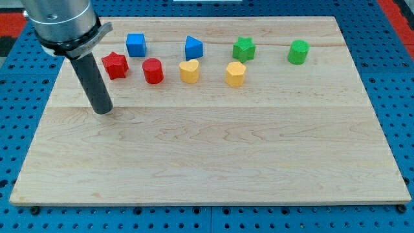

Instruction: Place the arm left to the red star

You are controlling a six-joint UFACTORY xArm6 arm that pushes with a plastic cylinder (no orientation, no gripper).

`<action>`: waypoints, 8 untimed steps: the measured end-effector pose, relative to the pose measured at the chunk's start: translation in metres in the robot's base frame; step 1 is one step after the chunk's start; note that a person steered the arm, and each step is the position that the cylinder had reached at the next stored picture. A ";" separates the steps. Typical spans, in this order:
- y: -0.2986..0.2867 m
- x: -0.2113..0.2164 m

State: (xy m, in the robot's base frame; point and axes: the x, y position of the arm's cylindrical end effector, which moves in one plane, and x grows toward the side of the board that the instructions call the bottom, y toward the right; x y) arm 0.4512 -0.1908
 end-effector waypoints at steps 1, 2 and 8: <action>-0.019 0.000; -0.020 0.000; -0.058 -0.077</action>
State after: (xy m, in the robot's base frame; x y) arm 0.3745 -0.2488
